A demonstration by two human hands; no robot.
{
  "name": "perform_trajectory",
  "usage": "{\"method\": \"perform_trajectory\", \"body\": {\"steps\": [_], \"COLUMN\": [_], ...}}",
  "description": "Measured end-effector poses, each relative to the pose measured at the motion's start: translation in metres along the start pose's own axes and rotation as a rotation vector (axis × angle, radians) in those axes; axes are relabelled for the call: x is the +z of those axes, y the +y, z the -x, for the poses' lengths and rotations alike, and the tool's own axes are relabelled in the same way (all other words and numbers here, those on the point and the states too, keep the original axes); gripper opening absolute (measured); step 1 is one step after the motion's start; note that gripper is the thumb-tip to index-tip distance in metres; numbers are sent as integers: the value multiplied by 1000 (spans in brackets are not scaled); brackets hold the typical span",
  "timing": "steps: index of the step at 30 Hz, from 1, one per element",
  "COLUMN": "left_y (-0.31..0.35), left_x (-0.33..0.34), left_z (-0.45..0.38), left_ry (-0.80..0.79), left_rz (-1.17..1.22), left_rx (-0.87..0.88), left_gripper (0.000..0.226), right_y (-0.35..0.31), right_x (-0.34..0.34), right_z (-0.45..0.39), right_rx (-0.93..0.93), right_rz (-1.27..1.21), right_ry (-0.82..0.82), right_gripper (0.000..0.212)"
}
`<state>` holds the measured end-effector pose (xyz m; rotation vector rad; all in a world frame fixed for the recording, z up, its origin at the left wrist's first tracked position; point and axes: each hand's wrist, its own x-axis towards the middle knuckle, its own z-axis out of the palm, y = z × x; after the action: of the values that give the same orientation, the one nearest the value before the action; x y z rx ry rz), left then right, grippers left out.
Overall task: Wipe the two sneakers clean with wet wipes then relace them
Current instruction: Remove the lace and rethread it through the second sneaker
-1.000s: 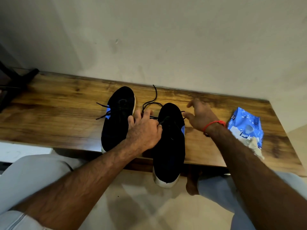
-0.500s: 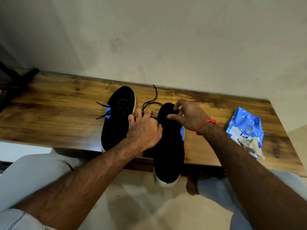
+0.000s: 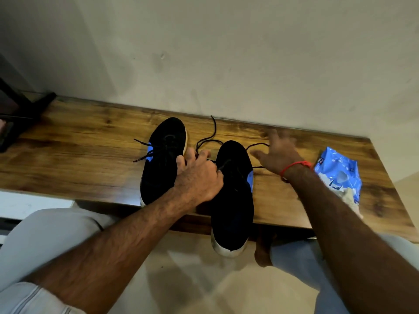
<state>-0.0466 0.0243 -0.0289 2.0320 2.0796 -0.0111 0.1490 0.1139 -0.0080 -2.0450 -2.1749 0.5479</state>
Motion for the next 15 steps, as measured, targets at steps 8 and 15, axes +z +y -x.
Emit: {"method": "perform_trajectory", "body": {"steps": [8, 15], "left_y": [3, 0], "left_x": [0, 4], "left_z": [-1, -3], "left_ry": [-35, -3], "left_rz": [36, 5], "left_rx": [-37, -14], "left_gripper": [41, 41], "right_y": [-39, 0], "right_x": [33, -1], "right_z": [10, -9], "right_rx": [-276, -145], "right_rz": [228, 59], "right_ry": [-103, 44], "right_gripper": [18, 11]}}
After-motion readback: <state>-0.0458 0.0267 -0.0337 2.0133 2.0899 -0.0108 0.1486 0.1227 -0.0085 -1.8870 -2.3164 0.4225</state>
